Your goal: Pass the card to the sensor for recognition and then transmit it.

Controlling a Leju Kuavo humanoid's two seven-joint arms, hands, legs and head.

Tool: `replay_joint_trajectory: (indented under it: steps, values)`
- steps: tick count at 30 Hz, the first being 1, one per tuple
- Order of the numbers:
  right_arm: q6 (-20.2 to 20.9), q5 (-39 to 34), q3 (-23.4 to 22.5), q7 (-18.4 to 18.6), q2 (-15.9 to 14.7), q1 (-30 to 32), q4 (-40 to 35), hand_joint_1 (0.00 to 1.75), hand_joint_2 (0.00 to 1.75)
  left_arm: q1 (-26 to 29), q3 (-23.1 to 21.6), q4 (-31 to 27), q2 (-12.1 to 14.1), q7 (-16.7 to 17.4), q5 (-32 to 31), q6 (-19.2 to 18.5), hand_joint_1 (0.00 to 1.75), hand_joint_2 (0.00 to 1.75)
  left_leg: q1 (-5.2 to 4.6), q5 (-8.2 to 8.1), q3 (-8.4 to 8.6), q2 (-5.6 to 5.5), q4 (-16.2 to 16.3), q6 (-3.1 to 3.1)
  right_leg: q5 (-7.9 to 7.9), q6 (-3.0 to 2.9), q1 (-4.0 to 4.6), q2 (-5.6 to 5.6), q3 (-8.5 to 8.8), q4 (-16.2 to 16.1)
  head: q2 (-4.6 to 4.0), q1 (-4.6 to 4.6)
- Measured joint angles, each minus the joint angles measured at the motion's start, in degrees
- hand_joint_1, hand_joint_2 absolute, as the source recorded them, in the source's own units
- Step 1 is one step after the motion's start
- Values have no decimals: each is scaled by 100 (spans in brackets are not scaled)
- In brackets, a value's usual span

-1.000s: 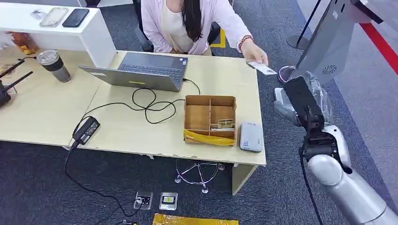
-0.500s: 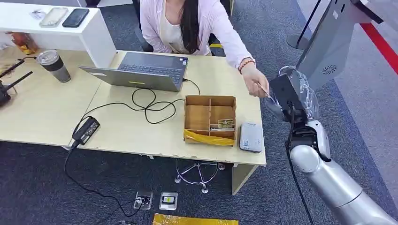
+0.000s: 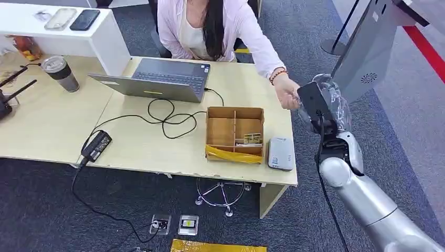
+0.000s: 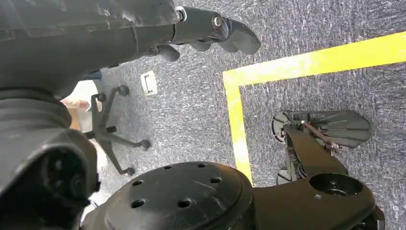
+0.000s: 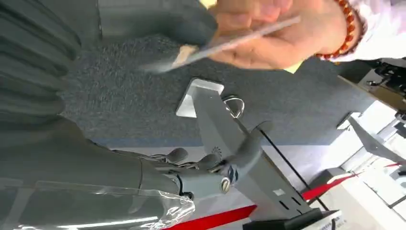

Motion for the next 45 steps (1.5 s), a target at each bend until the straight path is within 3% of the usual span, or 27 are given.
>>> replay_joint_trajectory:
  steps: [27, 45]
  values:
    - [218, 153, 7, 138, 179, 0, 65, 175, 175, 0, 0, 0, 2, 85, 50, 37, 0, 0, 0, 0, 1, 0, 0, 0, 0, 0, 0, 1, 0, 0, 0, 2]
    - [203, -107, 92, -79, 385, 203, 619, 175, 175, 1, -2, 0, 0, 85, 74, 35, 0, 0, 0, 0, 1, 1, 0, -1, 0, 0, 0, 2, -5, 0, 0, 4]
